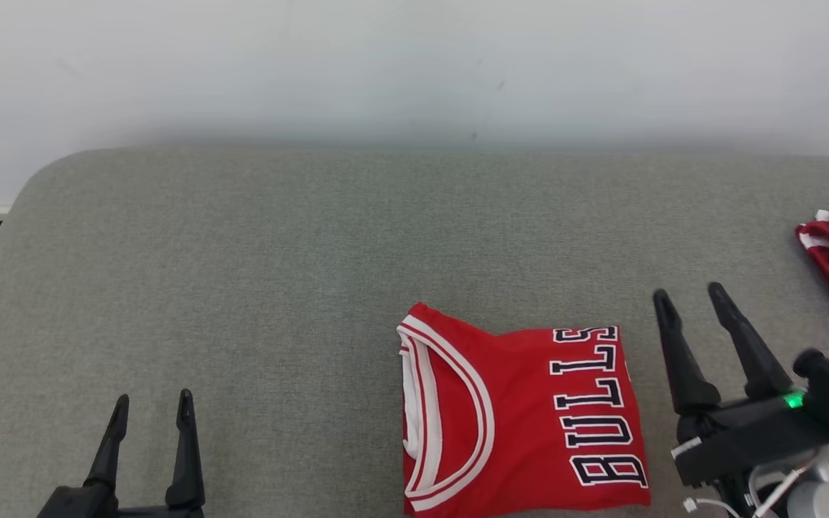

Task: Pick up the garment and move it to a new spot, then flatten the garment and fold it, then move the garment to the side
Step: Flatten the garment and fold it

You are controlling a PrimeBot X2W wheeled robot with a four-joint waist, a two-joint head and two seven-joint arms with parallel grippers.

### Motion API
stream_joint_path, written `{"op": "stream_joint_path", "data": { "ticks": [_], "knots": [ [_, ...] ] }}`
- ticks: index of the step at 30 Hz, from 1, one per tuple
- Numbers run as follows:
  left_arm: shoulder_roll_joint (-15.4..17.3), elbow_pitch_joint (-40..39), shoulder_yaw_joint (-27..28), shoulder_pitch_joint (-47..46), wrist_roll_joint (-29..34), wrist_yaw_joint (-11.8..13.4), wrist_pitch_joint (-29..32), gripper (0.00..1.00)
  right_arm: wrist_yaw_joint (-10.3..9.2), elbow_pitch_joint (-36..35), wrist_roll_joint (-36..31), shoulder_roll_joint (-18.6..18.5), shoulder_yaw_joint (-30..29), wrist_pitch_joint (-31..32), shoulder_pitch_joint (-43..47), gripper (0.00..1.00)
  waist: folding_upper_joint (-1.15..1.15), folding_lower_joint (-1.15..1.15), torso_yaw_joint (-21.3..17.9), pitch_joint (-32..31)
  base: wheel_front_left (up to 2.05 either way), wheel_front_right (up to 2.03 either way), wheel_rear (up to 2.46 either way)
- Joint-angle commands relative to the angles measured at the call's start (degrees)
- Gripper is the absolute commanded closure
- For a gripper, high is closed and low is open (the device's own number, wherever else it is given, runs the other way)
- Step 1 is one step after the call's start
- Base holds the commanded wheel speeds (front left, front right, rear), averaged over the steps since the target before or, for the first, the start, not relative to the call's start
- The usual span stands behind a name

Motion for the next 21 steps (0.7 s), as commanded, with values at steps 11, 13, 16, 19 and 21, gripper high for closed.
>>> {"op": "stream_joint_path", "data": {
  "ticks": [11, 13, 16, 19, 21],
  "knots": [
    [0.60, -1.90, 1.18, 2.79, 1.34, -0.01, -0.16, 0.00, -0.13, 0.75, -2.75, 3.84, -4.02, -5.19, 7.72, 0.00, 0.00, 0.00, -3.54, -2.20, 0.00, 0.00, 0.00],
    [0.61, -2.04, 1.20, 3.35, 1.52, -0.02, -0.15, 0.00, -0.13, 1.13, -2.74, 4.43, -4.28, -5.74, 8.54, 0.00, 0.00, 0.00, -4.01, -2.67, 0.00, 0.00, 0.00],
    [0.64, -2.15, 0.95, 3.81, 1.61, -0.03, -0.15, 0.00, -0.13, 1.88, -3.03, 4.89, -4.26, -6.73, 9.80, 0.00, 0.00, 0.00, -4.45, -3.44, 0.00, 0.00, 0.00],
    [0.73, -2.28, 0.72, 4.18, 1.75, -0.04, -0.15, 0.00, -0.13, 2.46, -3.96, 5.25, -4.77, -7.63, 10.89, 0.00, 0.00, 0.00, -4.59, -3.92, 0.00, 0.00, 0.00],
    [0.83, -2.47, 0.64, 4.18, 1.88, -0.04, -0.15, 0.00, -0.13, 2.79, -4.42, 5.47, -5.05, -8.18, 11.47, 0.00, 0.00, 0.00, -4.61, -4.18, 0.00, 0.00, 0.00]
  ]
}}
